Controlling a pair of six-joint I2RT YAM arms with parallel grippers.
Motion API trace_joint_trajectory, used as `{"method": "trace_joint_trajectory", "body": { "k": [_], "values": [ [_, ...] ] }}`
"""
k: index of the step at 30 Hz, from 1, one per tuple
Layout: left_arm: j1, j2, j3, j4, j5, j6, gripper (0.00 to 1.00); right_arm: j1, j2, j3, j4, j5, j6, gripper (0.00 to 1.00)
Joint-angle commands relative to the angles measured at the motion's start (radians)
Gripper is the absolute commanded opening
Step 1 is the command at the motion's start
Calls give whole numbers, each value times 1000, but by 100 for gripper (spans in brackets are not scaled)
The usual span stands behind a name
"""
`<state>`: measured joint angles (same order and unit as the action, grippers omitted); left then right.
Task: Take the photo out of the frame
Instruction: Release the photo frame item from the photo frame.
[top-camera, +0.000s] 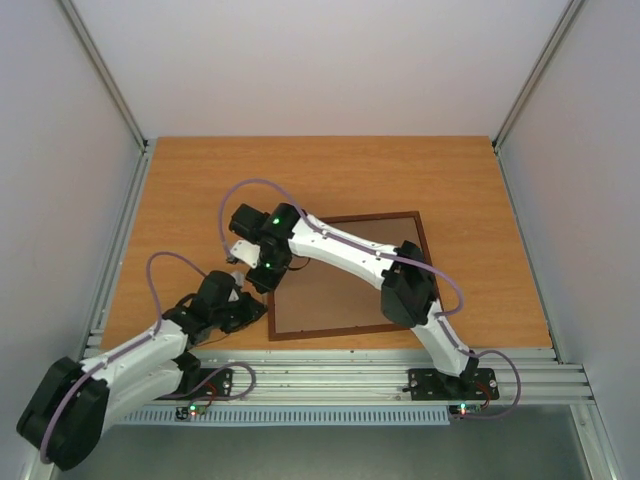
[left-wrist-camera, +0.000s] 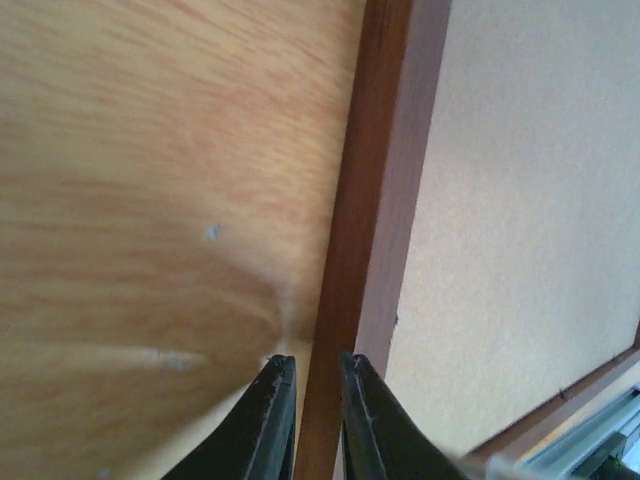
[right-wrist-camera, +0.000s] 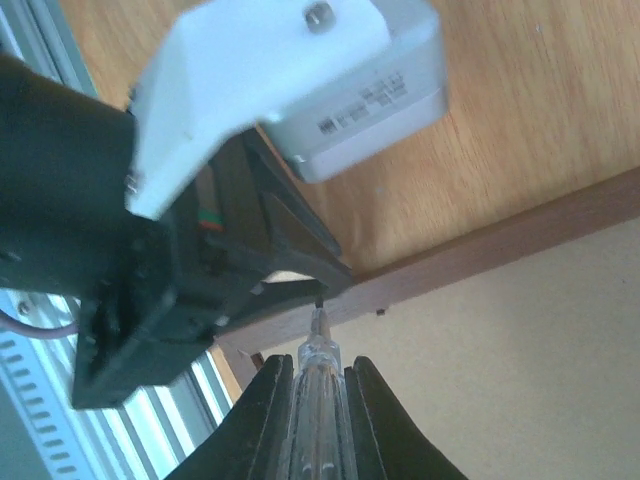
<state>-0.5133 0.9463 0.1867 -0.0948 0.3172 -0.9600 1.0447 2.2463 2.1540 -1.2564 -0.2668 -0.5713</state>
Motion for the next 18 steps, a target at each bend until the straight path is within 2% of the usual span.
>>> {"method": "trace_joint_trajectory", "body": {
  "k": [1,5,9,13,18],
  "values": [
    [-17,-127,27,-150,-31,12,16,-10,-149,-185,207,-3,-28,1],
    [-17,-207,69,-246,-97,27,25,-49,-294,-368,295,4,-12,1],
    [-16,-195,140,-314,-134,75,35,-104,-415,-538,419,12,30,1],
    [-16,-156,176,-275,-107,70,41,-149,-525,-691,592,35,89,1],
    [-14,-159,206,-207,-86,6,52,-150,-630,-827,760,92,141,1]
  ]
}}
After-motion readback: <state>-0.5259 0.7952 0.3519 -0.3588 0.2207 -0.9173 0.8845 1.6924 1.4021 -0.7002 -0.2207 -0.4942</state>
